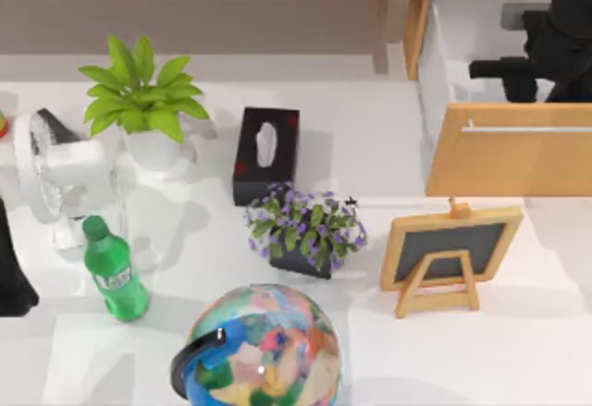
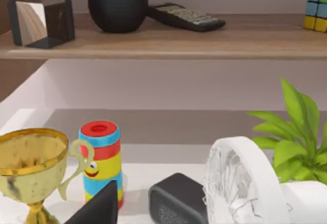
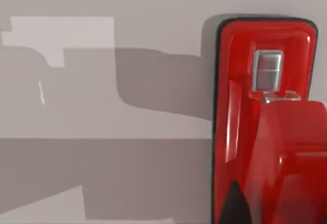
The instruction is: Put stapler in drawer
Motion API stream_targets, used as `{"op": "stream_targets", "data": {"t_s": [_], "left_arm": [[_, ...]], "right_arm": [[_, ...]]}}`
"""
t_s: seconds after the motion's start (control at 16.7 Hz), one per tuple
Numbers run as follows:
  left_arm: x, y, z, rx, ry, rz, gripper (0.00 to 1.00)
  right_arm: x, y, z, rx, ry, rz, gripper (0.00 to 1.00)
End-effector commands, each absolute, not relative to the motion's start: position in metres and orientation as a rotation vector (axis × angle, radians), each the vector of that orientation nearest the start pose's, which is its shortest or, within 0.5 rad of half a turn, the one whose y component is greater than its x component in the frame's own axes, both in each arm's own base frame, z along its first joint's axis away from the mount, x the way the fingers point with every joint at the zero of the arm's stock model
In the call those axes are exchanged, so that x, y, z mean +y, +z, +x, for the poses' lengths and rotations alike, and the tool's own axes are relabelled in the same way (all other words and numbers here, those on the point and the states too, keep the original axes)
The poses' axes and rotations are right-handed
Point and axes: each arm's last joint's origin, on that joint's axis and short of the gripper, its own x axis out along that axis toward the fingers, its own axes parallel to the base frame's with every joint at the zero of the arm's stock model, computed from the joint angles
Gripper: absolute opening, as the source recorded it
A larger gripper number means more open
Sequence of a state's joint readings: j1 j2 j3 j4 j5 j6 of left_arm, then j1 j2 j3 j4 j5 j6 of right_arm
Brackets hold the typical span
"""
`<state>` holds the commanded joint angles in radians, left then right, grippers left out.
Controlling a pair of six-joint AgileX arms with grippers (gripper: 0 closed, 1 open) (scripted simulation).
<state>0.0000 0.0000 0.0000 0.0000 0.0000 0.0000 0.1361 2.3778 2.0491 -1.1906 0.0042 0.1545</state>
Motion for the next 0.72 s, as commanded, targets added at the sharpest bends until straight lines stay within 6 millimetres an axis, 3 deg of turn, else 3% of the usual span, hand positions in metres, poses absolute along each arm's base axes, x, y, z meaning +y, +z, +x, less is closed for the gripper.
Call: {"op": "stream_targets", "data": {"t_s": [0.36,0.72], "left_arm": [[-0.0012,0.1600,0.1057,0.000,0.000,0.000,1.00],[-0.0012,0.1600,0.1057,0.000,0.000,0.000,1.00]], "right_arm": [[0.0699,0.1614,0.4678,1.520,0.002,0.011,0.98],[0.0699,0.1614,0.4678,1.520,0.002,0.011,1.00]]}}
